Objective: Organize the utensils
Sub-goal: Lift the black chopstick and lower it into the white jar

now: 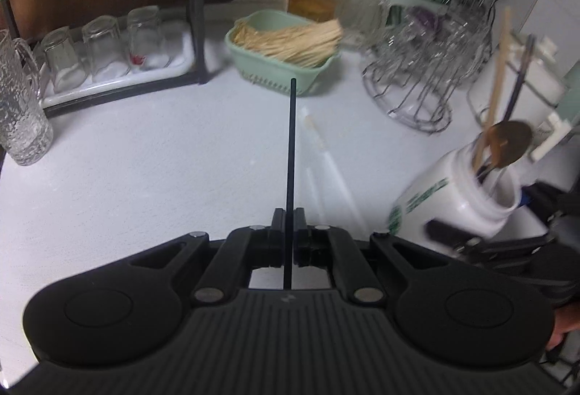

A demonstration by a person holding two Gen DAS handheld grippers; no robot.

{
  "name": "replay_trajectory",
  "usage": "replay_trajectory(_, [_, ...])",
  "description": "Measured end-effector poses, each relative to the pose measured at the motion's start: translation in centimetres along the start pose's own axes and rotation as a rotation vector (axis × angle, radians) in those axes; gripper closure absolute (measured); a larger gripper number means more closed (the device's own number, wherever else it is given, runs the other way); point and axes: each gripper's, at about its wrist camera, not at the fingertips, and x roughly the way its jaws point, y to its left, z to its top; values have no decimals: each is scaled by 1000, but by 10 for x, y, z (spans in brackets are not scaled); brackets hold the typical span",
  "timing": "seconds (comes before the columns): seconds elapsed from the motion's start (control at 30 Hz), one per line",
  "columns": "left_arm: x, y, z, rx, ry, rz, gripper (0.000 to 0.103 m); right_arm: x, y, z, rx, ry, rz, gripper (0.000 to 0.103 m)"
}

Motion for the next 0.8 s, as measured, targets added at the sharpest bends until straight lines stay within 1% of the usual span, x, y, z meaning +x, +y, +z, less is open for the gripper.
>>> replay_trajectory(0.1, [-15,-13,5,-18,-47,-38,99,0,1,0,-9,-3,10,12])
replay_trajectory(0.2, [-38,-27,16,0,-129,-52,99,-1,3,-1,-15,-6,18,12])
replay_trajectory(0.33, [-70,-44,38,21,-240,-81,99,-1,6,-1,-24,-11,29,12])
replay_trajectory(0.53, [-99,-79,70,58,-378,-164,99,1,10,-1,-37,-19,44,12])
replay_trajectory(0.63, [-100,-97,82,89,-430,-200,99,2,11,-1,-40,-20,48,12])
replay_trajectory(0.8, [-80,-119,90,126,-465,-250,99,1,11,-2,-43,-22,49,12])
